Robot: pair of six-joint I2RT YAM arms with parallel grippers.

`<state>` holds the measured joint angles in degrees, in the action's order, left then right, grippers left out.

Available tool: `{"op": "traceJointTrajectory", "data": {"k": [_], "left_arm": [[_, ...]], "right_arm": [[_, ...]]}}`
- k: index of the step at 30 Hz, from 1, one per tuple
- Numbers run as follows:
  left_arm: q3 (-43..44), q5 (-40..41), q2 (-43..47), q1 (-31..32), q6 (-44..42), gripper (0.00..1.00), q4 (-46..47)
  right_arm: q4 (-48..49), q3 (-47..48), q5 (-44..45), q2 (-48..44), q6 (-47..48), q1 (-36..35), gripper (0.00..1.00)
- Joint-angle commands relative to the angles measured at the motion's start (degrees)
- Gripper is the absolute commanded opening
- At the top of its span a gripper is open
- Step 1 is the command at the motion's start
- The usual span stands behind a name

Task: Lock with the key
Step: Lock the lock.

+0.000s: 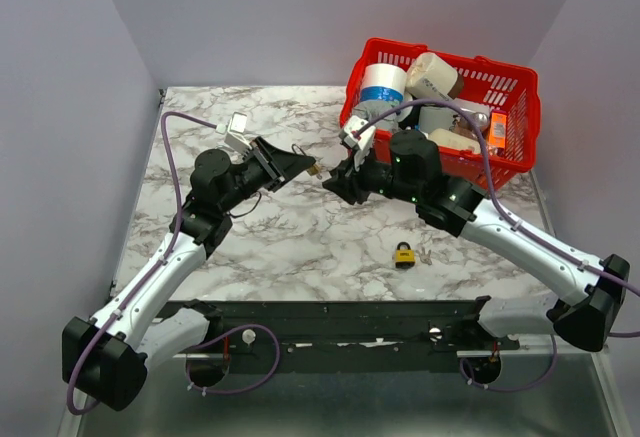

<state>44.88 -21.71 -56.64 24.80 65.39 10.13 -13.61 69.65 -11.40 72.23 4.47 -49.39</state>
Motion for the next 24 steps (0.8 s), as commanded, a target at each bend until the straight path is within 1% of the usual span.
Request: {"op": "traceJointTrajectory", "data": {"k": [1, 6, 9, 13, 15, 18, 19, 21, 22, 24], "left_arm": [[0.29, -1.40, 0.57, 0.34, -0.35, 0.00, 0.07], [0.12, -1.49, 0.66, 0.43, 0.00, 0.00, 0.42], [-0.06, -1.49, 0.74, 0.78, 0.18, 0.00, 0.50], [-0.41, -1.40, 0.92, 1.13, 0.27, 0.00, 0.15], [-0.67, -1.31, 0.83, 1.13, 0.53, 0.00, 0.33], [-0.94, -1.14, 0.74, 1.22, 0.80, 0.00, 0.42], [-0.94, -1.05, 0.74, 1.22, 1.06, 0.00, 0.50], [-0.76, -0.87, 0.57, 1.22, 1.06, 0.00, 0.50], [-0.68, -0.61, 0.57, 1.22, 0.97, 0.00, 0.50], [-0.50, -0.26, 0.39, 1.22, 0.97, 0.00, 0.15]], "right_arm": [[-0.37, 2.24, -2.48, 2.39, -0.07, 0.17, 0.49], [-0.19, 3.56, -2.58, 4.32, 0.19, 0.08, 0.49], [0.42, 4.00, -2.22, 4.94, 0.10, -0.01, 0.45], [0.95, 4.27, -2.31, 5.29, -0.25, -0.01, 0.36], [1.21, 4.18, -2.14, 5.56, -0.25, 0.08, 0.34], [1.48, 4.27, -2.40, 5.73, -0.25, 0.08, 0.28], [1.48, 4.18, -2.40, 5.82, -0.25, 0.08, 0.25], [1.56, 3.92, -2.49, 5.82, -0.25, -0.01, 0.20], [1.56, 3.66, -2.58, 5.91, -0.25, 0.08, 0.14], [1.56, 3.48, -2.75, 5.73, -0.34, -0.01, 0.06]]}}
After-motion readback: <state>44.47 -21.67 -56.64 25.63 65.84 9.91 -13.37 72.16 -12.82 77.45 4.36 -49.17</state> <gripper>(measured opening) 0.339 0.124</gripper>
